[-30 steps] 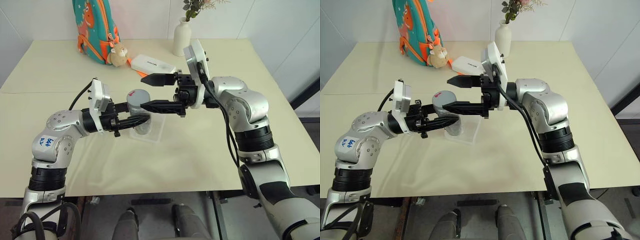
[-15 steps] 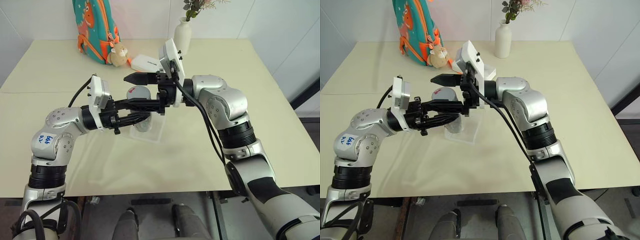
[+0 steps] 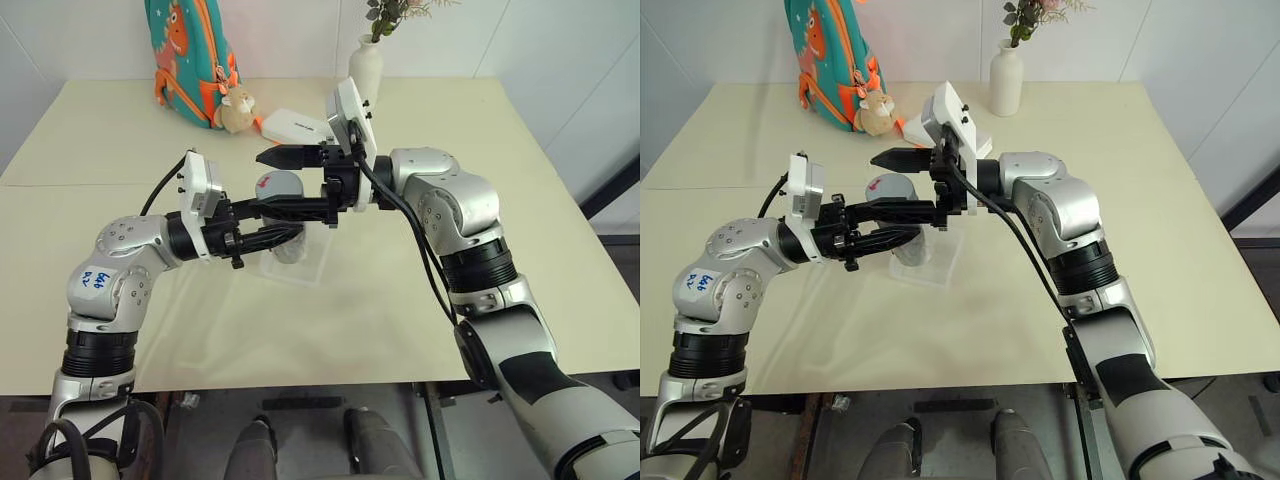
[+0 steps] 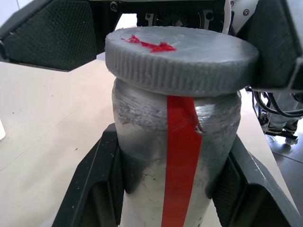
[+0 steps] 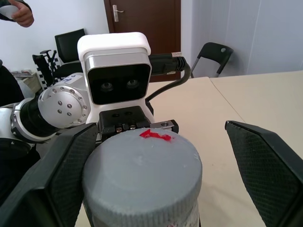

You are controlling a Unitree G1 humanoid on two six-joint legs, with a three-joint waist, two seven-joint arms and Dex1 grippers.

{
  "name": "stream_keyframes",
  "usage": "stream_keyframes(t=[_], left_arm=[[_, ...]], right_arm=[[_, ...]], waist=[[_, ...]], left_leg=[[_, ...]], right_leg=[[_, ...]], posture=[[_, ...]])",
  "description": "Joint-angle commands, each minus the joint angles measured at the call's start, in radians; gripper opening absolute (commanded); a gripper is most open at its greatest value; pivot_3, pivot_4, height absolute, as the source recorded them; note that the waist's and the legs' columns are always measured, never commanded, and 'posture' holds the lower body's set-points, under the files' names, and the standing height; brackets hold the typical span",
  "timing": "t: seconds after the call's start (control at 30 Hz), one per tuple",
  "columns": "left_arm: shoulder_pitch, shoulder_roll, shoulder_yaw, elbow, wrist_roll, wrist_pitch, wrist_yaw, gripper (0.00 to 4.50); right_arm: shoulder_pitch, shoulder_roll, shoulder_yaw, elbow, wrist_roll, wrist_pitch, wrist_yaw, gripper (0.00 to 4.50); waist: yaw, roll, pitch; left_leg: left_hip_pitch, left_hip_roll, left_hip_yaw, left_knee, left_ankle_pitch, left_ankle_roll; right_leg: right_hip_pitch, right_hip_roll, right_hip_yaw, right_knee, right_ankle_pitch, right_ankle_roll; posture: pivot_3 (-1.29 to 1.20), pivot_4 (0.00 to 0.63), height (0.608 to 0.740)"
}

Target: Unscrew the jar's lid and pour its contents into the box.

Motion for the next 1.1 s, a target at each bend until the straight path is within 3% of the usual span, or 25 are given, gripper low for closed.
stream_keyframes(t=[0.03,0.9,1.0,1.1], left_arm=[[-0.012,0.001,0.017,-0.023,-0.021,-0.010,-0.005,1.95],[-0.007,0.014,0.021,-0.037,-0.020,0.001,0.000,1.95],[-0.017,0.015,0.021,-0.036,-0.022,0.006,0.000,1.95],[-0.016,0.019,0.021,-0.044,-0.024,0.011,-0.002,1.95]], right_arm=[[-0.024,-0.024,-0.030,0.000,0.002,-0.017,0.017,4.48],[-0.005,-0.002,-0.016,-0.064,0.032,0.019,0.032,4.48],[-0.006,-0.005,-0.012,-0.065,0.036,0.024,0.042,3.86],[-0.004,-0.002,-0.012,-0.074,0.041,0.024,0.046,2.87]], waist=[[0.000,0.000,0.000],[0.000,0.000,0.000],[0.000,0.000,0.000],[0.000,0.000,0.000]], left_leg=[[0.000,0.000,0.000,0.000,0.000,0.000],[0.000,0.000,0.000,0.000,0.000,0.000],[0.000,0.000,0.000,0.000,0.000,0.000],[0.000,0.000,0.000,0.000,0.000,0.000]], right_leg=[[0.000,0.000,0.000,0.000,0.000,0.000],[0.000,0.000,0.000,0.000,0.000,0.000],[0.000,0.000,0.000,0.000,0.000,0.000],[0.000,0.000,0.000,0.000,0.000,0.000]], posture=[[0.00,0.150,0.740],[0.00,0.150,0.740],[0.00,0.150,0.740],[0.00,0.150,0.740]])
